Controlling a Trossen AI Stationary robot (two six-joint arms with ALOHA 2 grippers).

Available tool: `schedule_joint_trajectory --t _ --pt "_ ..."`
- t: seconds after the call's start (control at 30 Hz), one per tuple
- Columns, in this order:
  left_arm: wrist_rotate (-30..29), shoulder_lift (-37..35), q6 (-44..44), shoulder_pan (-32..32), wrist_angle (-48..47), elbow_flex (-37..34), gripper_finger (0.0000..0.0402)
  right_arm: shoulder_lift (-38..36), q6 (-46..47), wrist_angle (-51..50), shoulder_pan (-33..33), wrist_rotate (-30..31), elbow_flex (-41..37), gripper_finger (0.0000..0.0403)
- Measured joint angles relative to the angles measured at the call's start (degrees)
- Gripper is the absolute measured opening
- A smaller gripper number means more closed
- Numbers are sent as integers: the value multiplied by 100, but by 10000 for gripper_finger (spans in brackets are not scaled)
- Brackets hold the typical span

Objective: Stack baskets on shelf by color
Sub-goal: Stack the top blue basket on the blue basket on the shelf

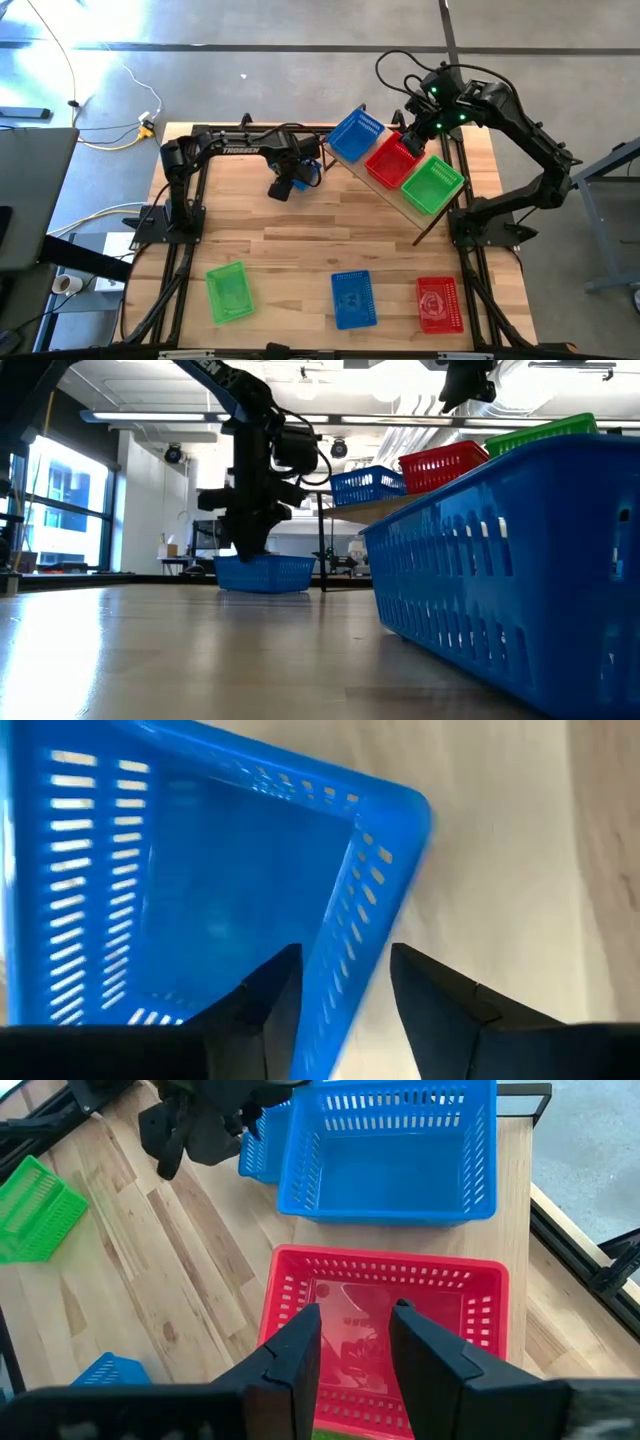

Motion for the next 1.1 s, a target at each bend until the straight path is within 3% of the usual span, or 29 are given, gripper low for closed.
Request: schedule_joint_trajectory --t 0.6,0.83,1.1 --pt "62 100 -303 2 -37 -2 11 2 132 9 -1 -29 0 107" --pt "-56 6 -318 -47 -98 2 7 2 305 301 -1 -27 0 107" --pt "-258 -572 -321 -157 -383 0 3 2 592 667 35 -38 0 107"
